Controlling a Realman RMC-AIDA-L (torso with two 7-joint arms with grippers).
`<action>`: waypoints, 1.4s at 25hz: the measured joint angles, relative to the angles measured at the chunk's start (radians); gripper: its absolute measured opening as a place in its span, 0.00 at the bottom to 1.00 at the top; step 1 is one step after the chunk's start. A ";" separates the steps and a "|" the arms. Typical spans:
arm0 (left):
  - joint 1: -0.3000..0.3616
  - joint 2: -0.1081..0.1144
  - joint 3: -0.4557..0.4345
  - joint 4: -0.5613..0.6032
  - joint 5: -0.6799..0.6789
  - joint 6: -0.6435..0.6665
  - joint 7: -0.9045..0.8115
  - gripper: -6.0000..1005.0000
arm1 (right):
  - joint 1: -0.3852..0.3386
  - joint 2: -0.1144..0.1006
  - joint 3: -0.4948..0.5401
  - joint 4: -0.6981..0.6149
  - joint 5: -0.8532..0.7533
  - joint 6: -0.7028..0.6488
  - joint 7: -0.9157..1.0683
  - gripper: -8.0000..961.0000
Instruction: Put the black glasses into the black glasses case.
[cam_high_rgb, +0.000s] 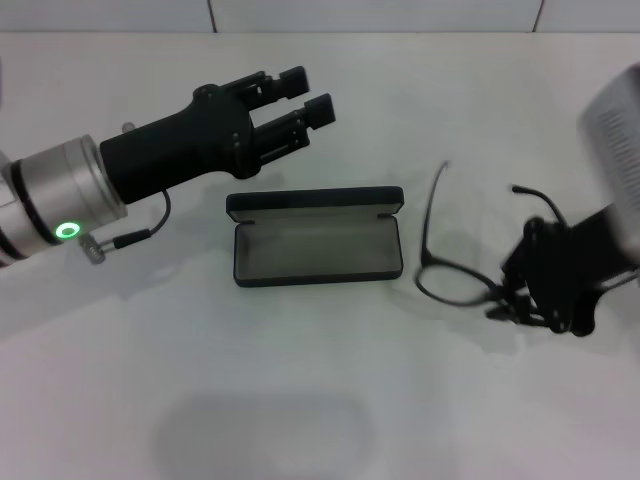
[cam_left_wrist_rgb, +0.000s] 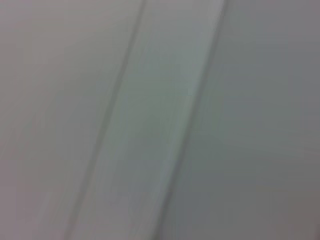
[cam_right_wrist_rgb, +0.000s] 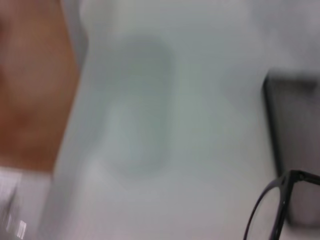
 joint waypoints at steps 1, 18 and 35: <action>0.000 0.002 -0.001 0.002 0.000 0.042 -0.011 0.56 | -0.019 0.001 0.038 -0.004 0.043 -0.005 -0.036 0.11; -0.131 0.037 0.008 -0.024 0.043 0.227 -0.318 0.56 | -0.161 0.005 0.157 0.541 0.773 0.048 -0.985 0.11; -0.225 0.030 -0.053 -0.048 0.208 0.166 -0.454 0.56 | -0.163 0.002 0.156 0.559 0.795 0.055 -1.055 0.11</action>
